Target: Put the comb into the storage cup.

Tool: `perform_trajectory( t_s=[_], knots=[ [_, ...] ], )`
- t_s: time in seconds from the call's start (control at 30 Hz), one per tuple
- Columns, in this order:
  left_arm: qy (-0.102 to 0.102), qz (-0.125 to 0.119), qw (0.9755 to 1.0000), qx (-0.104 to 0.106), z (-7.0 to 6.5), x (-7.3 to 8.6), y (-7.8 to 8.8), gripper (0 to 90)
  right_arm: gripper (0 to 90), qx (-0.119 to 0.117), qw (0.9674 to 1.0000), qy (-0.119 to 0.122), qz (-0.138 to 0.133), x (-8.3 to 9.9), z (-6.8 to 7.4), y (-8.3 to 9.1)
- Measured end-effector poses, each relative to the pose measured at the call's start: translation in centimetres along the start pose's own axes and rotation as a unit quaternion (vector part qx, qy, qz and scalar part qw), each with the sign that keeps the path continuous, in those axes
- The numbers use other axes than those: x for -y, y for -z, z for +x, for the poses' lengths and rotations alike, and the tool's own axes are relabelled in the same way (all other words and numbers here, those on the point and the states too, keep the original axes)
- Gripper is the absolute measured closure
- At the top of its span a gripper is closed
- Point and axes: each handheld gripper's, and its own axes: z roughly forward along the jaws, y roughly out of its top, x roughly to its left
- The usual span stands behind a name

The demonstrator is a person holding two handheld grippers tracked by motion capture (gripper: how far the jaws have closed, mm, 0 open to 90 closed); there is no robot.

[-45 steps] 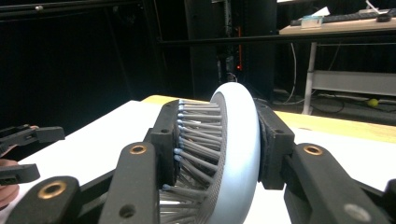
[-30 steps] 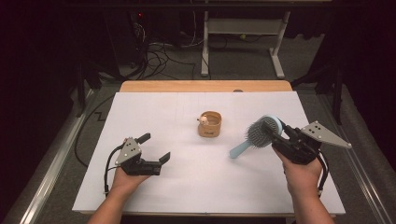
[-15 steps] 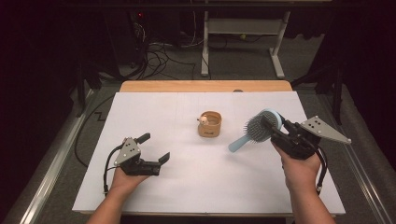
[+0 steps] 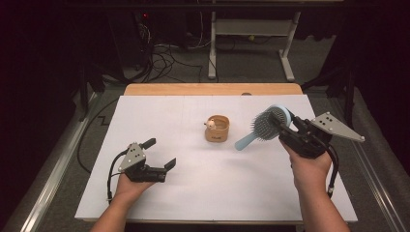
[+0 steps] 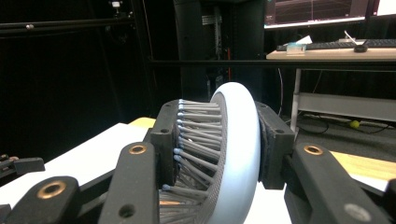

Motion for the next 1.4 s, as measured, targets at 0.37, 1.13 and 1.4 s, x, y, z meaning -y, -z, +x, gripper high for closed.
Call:
perform_trajectory(
  t_s=[0.37, 1.13, 1.4],
  knots=[
    [-0.001, 0.000, 1.0000, 0.005, -0.2, 0.1, -0.1, 0.0, 60.0, 0.001, 1.0000, 0.002, -0.007, -0.8, 0.1, -0.4],
    [-0.008, -0.002, 1.0000, -0.002, -0.1, 0.0, 0.1, 0.0, 60.0, 0.006, 0.9998, -0.005, -0.017, -2.6, 0.0, -1.9],
    [-0.013, 0.002, 0.9999, 0.002, -0.3, 0.0, 0.0, 0.0, 60.0, 0.007, 0.9998, -0.005, -0.021, -2.9, 0.2, -2.7]
  ],
)
